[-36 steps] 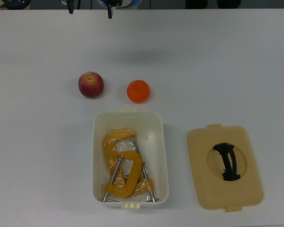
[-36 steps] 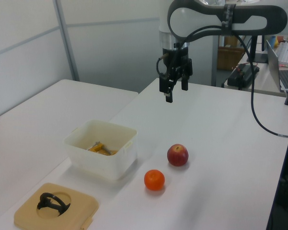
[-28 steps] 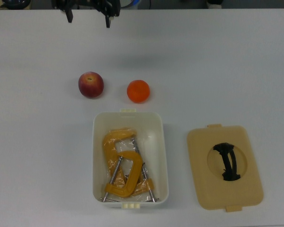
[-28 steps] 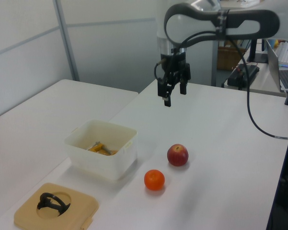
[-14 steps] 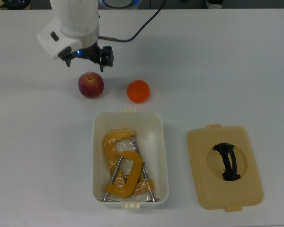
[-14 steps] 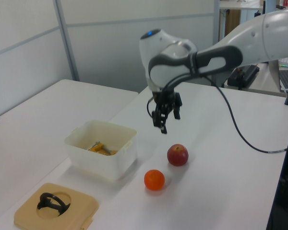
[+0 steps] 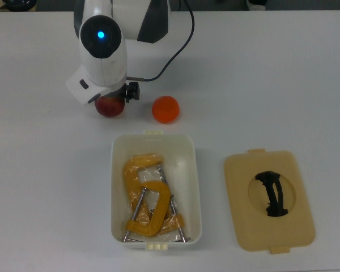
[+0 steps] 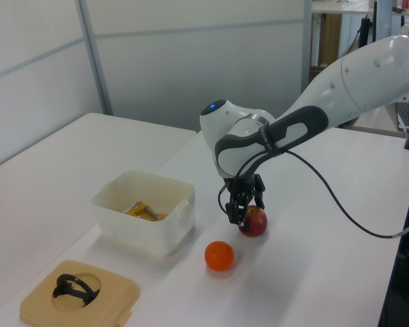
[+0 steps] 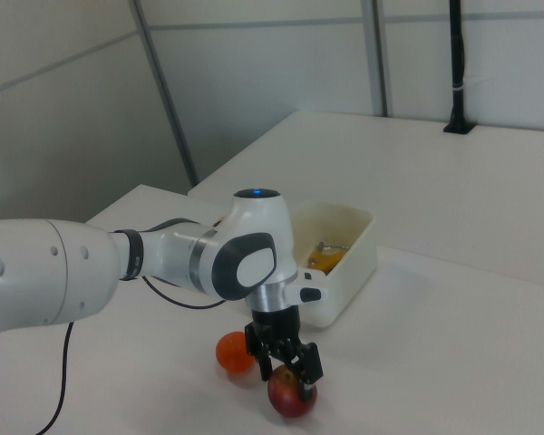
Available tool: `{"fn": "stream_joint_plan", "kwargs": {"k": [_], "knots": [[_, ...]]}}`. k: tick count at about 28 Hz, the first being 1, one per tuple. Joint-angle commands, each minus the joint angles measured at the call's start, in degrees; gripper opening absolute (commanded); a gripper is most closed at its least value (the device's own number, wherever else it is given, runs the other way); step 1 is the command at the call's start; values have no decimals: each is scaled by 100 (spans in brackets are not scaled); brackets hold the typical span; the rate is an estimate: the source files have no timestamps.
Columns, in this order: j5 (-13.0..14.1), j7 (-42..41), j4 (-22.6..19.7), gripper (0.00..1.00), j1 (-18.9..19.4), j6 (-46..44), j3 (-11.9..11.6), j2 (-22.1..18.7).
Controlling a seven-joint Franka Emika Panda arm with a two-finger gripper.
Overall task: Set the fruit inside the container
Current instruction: 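Close the gripper on the red apple and lift it, then carry the apple over the white container and lower it inside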
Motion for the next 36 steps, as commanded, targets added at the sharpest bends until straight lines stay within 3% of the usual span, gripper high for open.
{"fn": "stream_joint_plan", "kwargs": {"k": [1,4,6,10,14,17,20,23,28,29,30,31,33,36], "knots": [[-73,-194,-95,77,-51,239,13,23],[-73,-273,-78,53,-69,239,13,5],[-73,-290,-34,43,-112,196,13,-82],[-64,-290,167,42,-200,134,-14,-529],[-117,-229,572,42,-174,160,4,-680],[-547,-203,1055,42,-69,221,22,-663],[-636,-203,1319,42,-16,370,48,-601],[-627,-159,1425,42,-16,1352,232,-496],[-715,464,1425,42,54,2742,329,-285],[-724,561,1425,44,72,2892,329,-267],[-732,753,1425,67,107,3137,329,-198],[-732,886,1425,82,107,3227,329,-180],[-741,1211,1425,100,107,3333,338,-179],[-759,1590,1425,100,116,3342,338,-171]]}}
